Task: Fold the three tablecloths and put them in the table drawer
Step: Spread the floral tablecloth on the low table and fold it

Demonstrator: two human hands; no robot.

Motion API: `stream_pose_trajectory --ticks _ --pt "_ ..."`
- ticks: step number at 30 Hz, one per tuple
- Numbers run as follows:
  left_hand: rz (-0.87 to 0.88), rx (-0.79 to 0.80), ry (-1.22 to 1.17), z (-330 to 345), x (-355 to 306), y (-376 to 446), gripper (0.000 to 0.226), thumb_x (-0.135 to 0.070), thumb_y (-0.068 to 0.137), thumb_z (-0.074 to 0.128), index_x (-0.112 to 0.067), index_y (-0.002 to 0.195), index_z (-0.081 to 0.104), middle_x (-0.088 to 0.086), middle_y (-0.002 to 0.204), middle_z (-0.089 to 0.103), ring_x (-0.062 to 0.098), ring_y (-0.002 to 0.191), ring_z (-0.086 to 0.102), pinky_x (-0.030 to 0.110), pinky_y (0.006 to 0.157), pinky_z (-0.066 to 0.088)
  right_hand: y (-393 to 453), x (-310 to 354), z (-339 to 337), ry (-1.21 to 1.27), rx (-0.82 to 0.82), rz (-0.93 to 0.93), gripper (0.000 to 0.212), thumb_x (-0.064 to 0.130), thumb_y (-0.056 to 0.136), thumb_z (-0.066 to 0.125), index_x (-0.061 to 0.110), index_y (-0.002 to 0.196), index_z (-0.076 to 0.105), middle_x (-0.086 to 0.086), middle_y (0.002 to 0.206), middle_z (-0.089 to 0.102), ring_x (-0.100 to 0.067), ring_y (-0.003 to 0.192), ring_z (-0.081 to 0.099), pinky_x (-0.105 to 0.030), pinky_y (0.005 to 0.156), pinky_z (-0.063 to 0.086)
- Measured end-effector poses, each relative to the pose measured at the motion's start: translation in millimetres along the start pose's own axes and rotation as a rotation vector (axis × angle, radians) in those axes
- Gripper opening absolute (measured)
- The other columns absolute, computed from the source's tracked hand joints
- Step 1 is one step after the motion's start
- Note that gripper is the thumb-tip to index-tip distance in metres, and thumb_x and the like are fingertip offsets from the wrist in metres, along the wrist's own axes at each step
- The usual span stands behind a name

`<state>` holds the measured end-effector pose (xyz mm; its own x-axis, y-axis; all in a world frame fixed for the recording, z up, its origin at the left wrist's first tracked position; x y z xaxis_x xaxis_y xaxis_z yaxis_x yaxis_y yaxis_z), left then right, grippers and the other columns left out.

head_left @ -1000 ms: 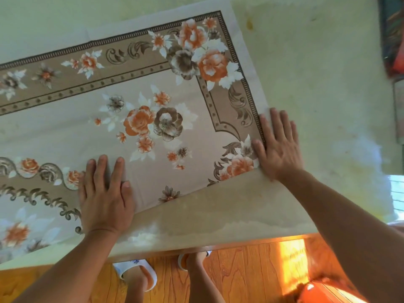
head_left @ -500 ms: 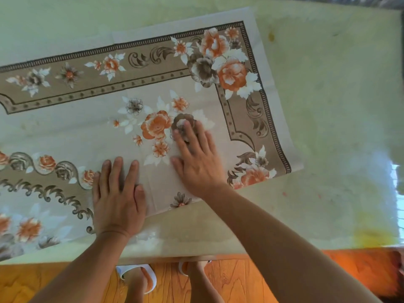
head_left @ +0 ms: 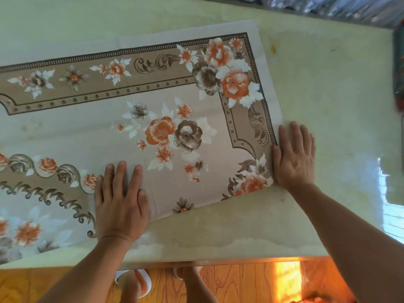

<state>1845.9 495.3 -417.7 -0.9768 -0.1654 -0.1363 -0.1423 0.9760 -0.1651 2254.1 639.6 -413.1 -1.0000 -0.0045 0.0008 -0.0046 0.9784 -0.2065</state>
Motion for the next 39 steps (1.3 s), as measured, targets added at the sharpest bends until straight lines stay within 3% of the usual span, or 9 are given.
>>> stream_pose_trajectory --ticks 5,10,13,16,19,21,24,32,39 --pt "-0.009 0.086 0.078 4 0 1 0.061 -0.039 0.102 0.024 -0.019 0.159 0.030 0.018 0.166 0.022 0.038 0.155 0.011 0.056 0.126 0.009 -16 86 -27 0.111 -0.135 -0.030 0.058 0.005 0.093 0.047 0.005 0.150 0.037 -0.022 0.159 0.029 -0.037 0.149 0.016 -0.054 0.124 0.011" --pt "0.034 0.135 -0.052 0 -7 1 0.062 -0.037 0.100 0.030 -0.025 0.161 0.026 0.013 0.169 0.015 0.035 0.157 0.005 0.056 0.125 0.012 -29 287 -21 0.310 0.010 -0.402 0.055 0.032 0.107 0.033 0.016 0.159 0.025 -0.012 0.167 0.014 -0.031 0.155 0.003 -0.046 0.126 0.005" --pt "0.058 0.163 -0.366 -24 18 7 0.059 -0.033 0.097 0.028 -0.028 0.155 0.037 0.005 0.167 0.023 0.024 0.157 0.007 0.051 0.126 0.014 -15 341 3 0.226 0.052 -0.410 0.059 0.042 0.107 0.027 0.021 0.161 0.016 -0.007 0.169 0.002 -0.030 0.155 -0.006 -0.050 0.125 0.000" --pt "-0.056 0.034 -0.218 -51 116 14 0.054 -0.035 0.105 0.025 -0.026 0.158 0.033 0.010 0.166 0.021 0.032 0.156 0.011 0.055 0.124 0.017 -10 349 18 0.115 0.049 -0.354 0.063 0.049 0.105 0.022 0.022 0.161 0.013 -0.005 0.169 -0.001 -0.028 0.155 -0.005 -0.049 0.125 0.001" --pt "-0.312 0.082 -0.044 -45 250 -7 0.060 -0.051 0.106 0.006 -0.032 0.163 0.002 0.012 0.171 -0.005 0.035 0.156 -0.008 0.059 0.125 0.007 -15 355 20 0.011 0.076 -0.343 0.065 0.053 0.104 0.012 0.023 0.162 0.007 -0.003 0.169 -0.007 -0.025 0.155 -0.011 -0.047 0.125 -0.005" --pt "-0.342 0.118 -0.028 -37 295 -26 0.063 -0.055 0.106 0.007 -0.029 0.163 0.001 0.013 0.170 -0.004 0.031 0.157 -0.007 0.058 0.125 0.009 -18 361 17 -0.013 0.098 -0.263 0.068 0.057 0.103 0.008 0.022 0.162 0.004 -0.003 0.169 -0.010 -0.025 0.154 -0.014 -0.051 0.124 -0.005" --pt "-0.286 0.105 -0.035 -32 300 -33 0.065 -0.054 0.107 0.012 -0.023 0.164 0.003 0.013 0.170 -0.005 0.030 0.157 -0.009 0.056 0.126 0.006 -22 405 3 0.025 0.109 -0.223 0.071 0.061 0.103 0.011 0.023 0.161 -0.002 -0.005 0.168 -0.014 -0.026 0.153 -0.019 -0.052 0.124 -0.006" --pt "-0.296 0.087 -0.080 -33 309 -34 0.072 -0.052 0.107 0.021 -0.007 0.161 0.014 0.013 0.169 0.008 0.030 0.158 0.000 0.055 0.125 0.014 -18 681 -15 0.022 0.085 -0.862 0.068 0.053 0.104 0.018 0.019 0.161 0.004 -0.010 0.169 0.000 -0.033 0.154 -0.009 -0.053 0.125 0.002" --pt "-0.262 0.068 -0.119 -30 314 -30 0.074 -0.055 0.105 0.021 -0.008 0.162 0.011 0.010 0.171 0.005 0.029 0.158 -0.002 0.054 0.126 0.013 50 750 11 -0.132 0.076 -0.767 0.077 0.064 0.099 0.004 0.019 0.161 0.003 -0.006 0.169 -0.006 -0.029 0.154 -0.012 -0.053 0.124 -0.002"
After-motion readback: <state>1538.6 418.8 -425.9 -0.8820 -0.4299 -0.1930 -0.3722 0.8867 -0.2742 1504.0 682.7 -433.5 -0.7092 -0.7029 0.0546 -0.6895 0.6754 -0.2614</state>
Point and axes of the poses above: each hand's wrist, its own y-axis towards the middle knuckle, its own z-axis out of the palm, x = y × z, the point moved 7 cm from there along y, towards the middle knuckle
